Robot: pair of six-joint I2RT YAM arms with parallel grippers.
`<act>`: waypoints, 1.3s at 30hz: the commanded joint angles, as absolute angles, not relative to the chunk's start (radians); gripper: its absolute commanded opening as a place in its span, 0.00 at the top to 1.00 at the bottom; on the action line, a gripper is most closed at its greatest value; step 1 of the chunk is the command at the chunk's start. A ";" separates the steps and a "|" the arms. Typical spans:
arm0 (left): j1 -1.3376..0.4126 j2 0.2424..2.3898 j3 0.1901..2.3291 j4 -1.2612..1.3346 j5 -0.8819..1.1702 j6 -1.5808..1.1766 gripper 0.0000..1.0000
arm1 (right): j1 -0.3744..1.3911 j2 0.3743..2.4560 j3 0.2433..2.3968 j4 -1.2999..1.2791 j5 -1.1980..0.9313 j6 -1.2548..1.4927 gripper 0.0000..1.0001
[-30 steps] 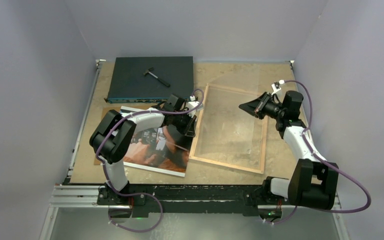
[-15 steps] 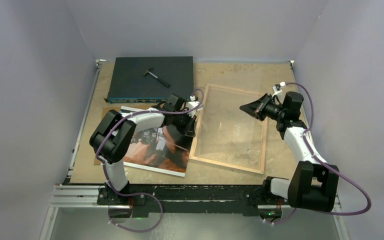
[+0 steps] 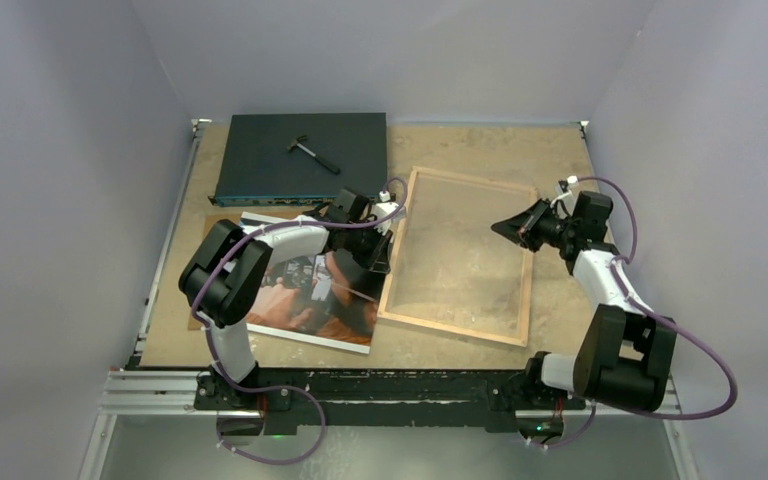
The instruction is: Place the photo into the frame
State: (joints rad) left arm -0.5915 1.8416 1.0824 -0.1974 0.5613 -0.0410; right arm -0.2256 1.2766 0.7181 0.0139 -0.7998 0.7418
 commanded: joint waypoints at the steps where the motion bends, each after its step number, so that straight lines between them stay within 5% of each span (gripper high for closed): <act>1: -0.605 1.843 1.087 -0.162 0.566 -0.032 1.00 | -0.213 1.333 0.743 0.002 -0.788 0.635 1.00; 39: -0.605 1.840 1.090 -0.149 0.574 -0.034 1.00 | -0.255 1.371 0.761 -0.213 -0.725 0.449 1.00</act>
State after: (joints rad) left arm -0.5915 1.8412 1.0824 -0.1944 0.5613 -0.0410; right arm -0.2596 1.3514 0.7544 -0.1429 -0.7280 0.5007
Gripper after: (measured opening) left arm 0.003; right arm 0.005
